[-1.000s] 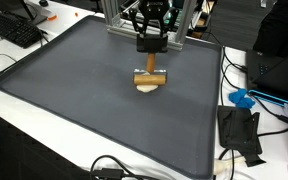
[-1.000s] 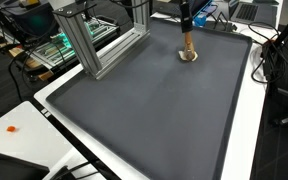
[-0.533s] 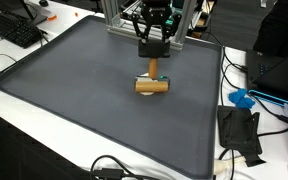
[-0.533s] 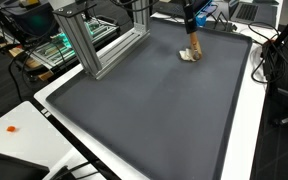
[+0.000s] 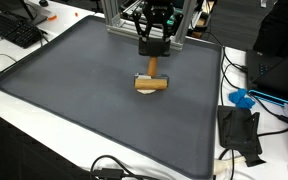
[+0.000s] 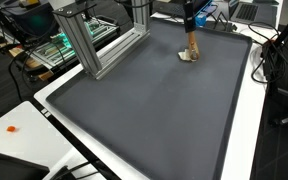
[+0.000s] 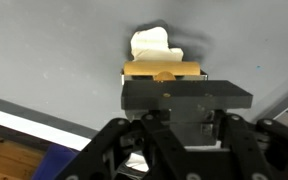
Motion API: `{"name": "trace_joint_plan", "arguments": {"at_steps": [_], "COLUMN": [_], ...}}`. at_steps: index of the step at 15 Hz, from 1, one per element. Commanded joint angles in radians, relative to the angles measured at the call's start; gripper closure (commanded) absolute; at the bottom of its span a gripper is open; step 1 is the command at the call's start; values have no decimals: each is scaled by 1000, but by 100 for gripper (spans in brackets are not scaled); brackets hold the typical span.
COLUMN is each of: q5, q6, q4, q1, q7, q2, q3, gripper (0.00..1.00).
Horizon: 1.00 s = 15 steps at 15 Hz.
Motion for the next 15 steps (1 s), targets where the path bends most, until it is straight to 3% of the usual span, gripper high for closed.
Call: {"name": "trace_joint_plan", "arguments": {"at_steps": [1, 15], "q5": [-47, -67], "q6": [-91, -192], "q4": [-36, -61], "q1": [4, -4], "q7": [27, 15], "q2": [13, -24], "q3": [-24, -40], "gripper": [77, 77]}}
